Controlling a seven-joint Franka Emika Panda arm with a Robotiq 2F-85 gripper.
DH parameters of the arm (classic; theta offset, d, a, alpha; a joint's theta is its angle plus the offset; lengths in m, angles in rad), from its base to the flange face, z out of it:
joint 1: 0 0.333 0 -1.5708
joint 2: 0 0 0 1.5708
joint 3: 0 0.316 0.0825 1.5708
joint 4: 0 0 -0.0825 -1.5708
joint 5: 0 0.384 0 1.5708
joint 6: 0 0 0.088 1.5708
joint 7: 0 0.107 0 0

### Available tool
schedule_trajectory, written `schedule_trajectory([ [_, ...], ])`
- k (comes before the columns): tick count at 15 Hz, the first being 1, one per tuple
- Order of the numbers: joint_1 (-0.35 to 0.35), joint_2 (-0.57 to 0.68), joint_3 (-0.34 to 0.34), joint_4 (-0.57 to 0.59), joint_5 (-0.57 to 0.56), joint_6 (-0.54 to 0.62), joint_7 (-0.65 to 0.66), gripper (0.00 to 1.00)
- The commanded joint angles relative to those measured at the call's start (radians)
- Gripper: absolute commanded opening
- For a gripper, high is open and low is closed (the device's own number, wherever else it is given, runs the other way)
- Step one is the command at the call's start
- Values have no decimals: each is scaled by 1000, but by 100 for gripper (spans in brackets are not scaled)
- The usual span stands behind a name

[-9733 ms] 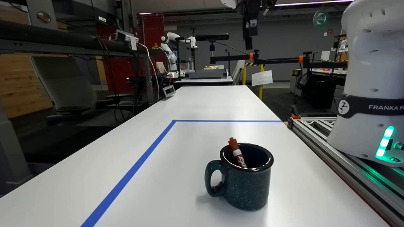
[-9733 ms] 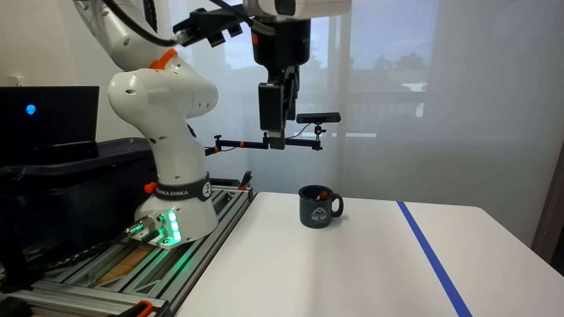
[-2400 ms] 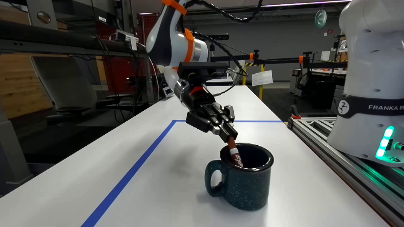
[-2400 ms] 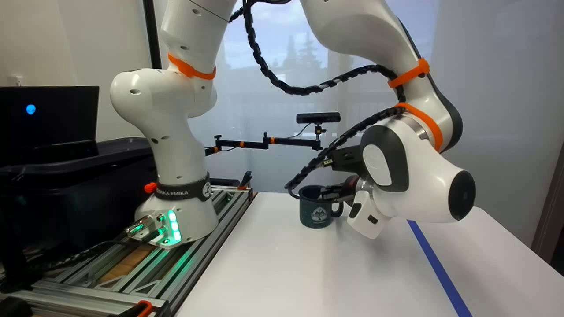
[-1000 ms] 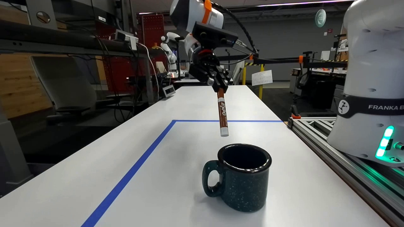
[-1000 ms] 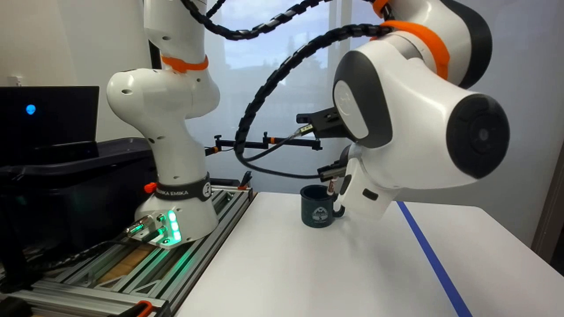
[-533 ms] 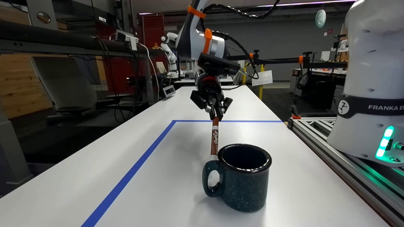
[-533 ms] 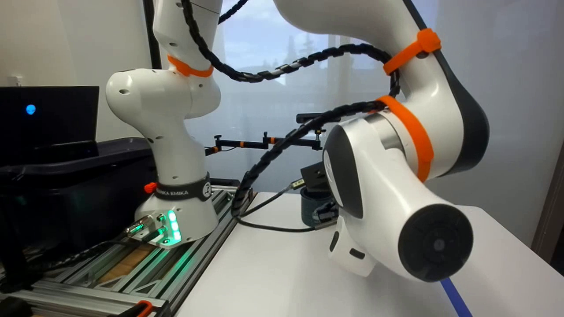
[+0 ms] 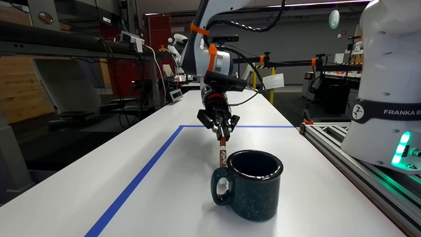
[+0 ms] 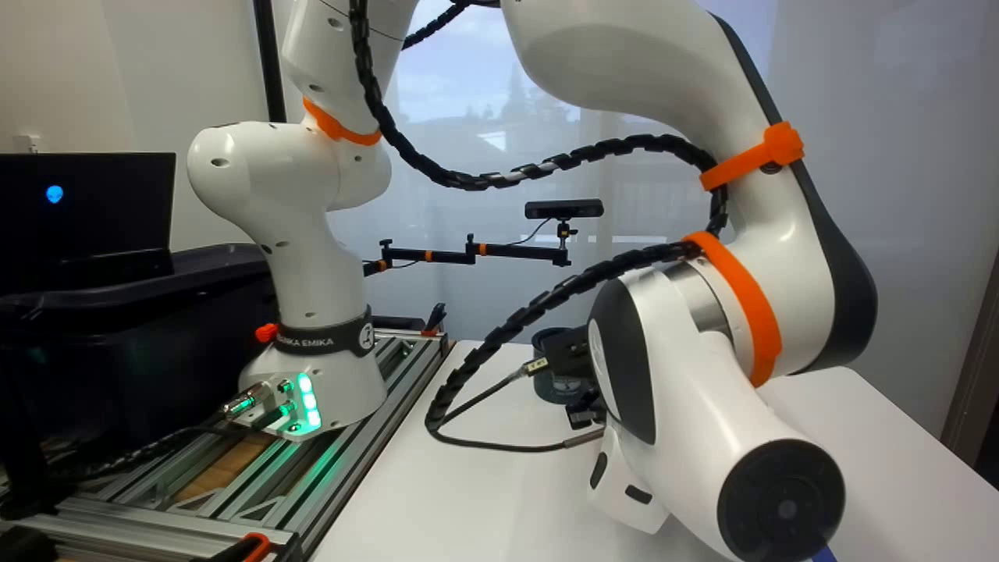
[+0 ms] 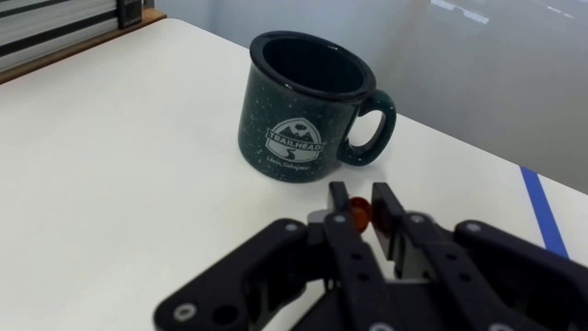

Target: Remove the marker from the mug

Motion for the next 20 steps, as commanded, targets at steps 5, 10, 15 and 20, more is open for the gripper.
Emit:
schedule_trajectory([
  [5,27,41,-19,69,-95,42,157,5],
  [10,75,42,3,108,-201,147,233,43],
  [15,158,11,66,79,-294,379,224,73],
  [20,254,-133,108,4,-451,539,294,100],
])
